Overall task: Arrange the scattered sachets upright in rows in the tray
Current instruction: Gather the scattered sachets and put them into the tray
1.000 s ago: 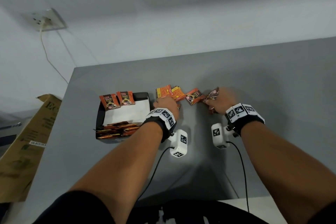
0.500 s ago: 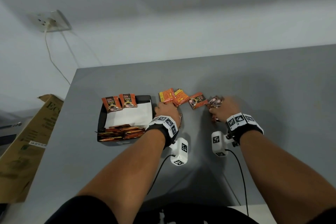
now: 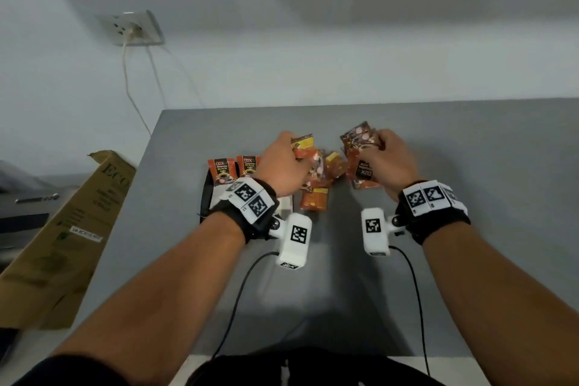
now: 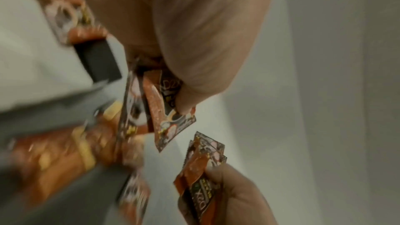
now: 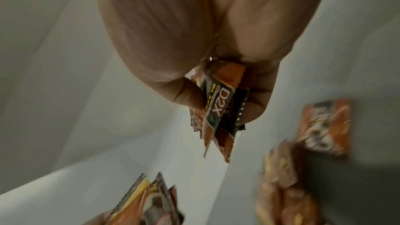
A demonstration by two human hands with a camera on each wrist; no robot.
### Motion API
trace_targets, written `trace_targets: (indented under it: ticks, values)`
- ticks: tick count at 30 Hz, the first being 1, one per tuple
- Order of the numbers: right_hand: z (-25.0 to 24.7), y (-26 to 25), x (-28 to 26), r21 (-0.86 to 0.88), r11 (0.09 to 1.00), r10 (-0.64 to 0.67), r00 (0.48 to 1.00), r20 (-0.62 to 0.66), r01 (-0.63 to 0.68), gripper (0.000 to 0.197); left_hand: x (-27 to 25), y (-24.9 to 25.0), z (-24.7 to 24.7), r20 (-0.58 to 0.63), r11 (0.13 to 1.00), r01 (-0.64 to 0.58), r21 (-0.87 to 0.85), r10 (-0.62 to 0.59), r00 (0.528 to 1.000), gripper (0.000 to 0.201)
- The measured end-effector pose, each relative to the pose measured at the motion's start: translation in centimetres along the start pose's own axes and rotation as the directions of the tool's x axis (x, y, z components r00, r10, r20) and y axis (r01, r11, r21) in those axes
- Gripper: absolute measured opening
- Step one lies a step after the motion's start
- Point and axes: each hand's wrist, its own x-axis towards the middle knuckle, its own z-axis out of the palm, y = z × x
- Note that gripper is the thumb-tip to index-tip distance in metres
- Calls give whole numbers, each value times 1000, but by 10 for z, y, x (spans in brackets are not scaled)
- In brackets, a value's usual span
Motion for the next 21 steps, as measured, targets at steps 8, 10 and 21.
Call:
trace_targets:
  ticks: [8,10,21]
  values:
    - [114,-59,-48,-398,735,-395,824,405,548,20,-16,-81,-75,122,872,-86,482,30,992,22]
    - [137,-52,-53,-420,693,-377,791,482,586,22,-23,-100,-70,174,832,-114,543,21,985,34]
    - [164,-35,-67,-588,570,-142,774,618,574,52,-37,-134,-78,353,849,-183,497,-5,936,52]
